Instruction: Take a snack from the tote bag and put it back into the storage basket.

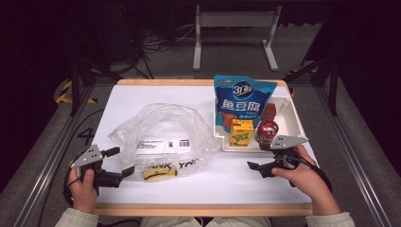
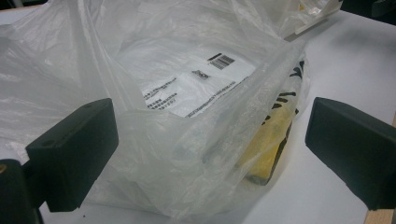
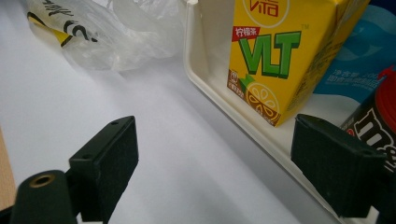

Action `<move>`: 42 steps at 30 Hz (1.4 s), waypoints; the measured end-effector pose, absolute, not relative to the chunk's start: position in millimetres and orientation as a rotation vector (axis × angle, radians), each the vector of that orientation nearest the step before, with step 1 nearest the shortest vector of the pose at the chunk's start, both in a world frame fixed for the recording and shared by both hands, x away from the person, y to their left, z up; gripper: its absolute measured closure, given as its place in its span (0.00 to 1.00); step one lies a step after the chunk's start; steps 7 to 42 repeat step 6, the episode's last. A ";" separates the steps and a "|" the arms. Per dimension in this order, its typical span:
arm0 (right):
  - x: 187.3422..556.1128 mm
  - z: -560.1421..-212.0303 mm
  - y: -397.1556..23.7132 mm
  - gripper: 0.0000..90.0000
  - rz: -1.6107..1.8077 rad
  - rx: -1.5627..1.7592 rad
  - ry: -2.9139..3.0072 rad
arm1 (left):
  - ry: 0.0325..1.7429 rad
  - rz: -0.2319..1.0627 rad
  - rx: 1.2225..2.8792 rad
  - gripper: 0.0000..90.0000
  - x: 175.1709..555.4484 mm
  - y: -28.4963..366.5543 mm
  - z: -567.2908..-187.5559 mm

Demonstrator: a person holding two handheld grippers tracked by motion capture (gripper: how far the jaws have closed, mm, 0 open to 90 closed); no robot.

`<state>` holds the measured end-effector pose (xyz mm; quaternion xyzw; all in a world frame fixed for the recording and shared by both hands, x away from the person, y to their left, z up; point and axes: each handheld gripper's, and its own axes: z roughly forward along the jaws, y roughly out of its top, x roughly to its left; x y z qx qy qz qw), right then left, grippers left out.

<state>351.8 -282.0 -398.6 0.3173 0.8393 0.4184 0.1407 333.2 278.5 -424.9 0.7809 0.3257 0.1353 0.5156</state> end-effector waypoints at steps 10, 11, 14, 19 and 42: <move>352.0 -400.0 -282.5 0.17 1.209 0.913 2.422 | 0.782 0.326 1.874 0.04 333.3 278.4 -425.0; 352.0 -400.0 -282.5 0.17 1.209 0.913 2.422 | 0.782 0.326 1.874 0.04 333.3 278.4 -425.0; 352.0 -400.0 -282.5 0.17 1.209 0.913 2.422 | 0.782 0.326 1.874 0.04 333.3 278.4 -425.0; 352.0 -400.0 -282.5 0.17 1.209 0.913 2.422 | 0.782 0.326 1.874 0.04 333.3 278.4 -425.0; 352.0 -400.0 -282.5 0.17 1.209 0.913 2.422 | 0.782 0.326 1.874 0.04 333.3 278.4 -425.0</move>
